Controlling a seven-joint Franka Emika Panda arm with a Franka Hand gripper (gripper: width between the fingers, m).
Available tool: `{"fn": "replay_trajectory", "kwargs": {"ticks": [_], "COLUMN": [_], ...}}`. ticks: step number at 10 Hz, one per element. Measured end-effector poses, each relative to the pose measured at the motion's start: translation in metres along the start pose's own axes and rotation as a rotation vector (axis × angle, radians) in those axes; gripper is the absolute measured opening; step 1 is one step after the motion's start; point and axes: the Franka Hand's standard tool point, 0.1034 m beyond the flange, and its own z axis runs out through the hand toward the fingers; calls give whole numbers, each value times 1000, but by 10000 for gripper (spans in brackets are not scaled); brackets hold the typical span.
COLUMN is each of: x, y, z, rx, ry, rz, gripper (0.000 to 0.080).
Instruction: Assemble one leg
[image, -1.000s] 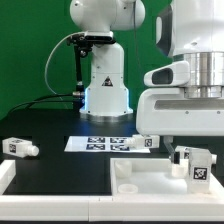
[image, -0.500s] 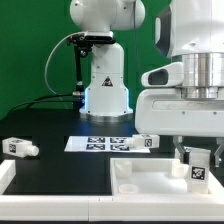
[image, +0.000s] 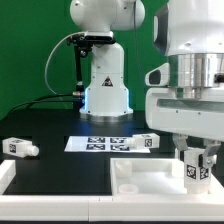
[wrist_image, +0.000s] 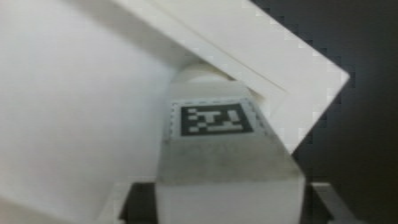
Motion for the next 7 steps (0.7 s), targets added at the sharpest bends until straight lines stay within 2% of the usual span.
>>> {"fn": "replay_trajectory", "kwargs": {"ticks": [2, 7], "x": [-2, -3], "y": [2, 2], "z": [1, 0], "rx": [8, -2], "ry": [-69, -82], "rz": [374, 705], "gripper": [288, 289]}}
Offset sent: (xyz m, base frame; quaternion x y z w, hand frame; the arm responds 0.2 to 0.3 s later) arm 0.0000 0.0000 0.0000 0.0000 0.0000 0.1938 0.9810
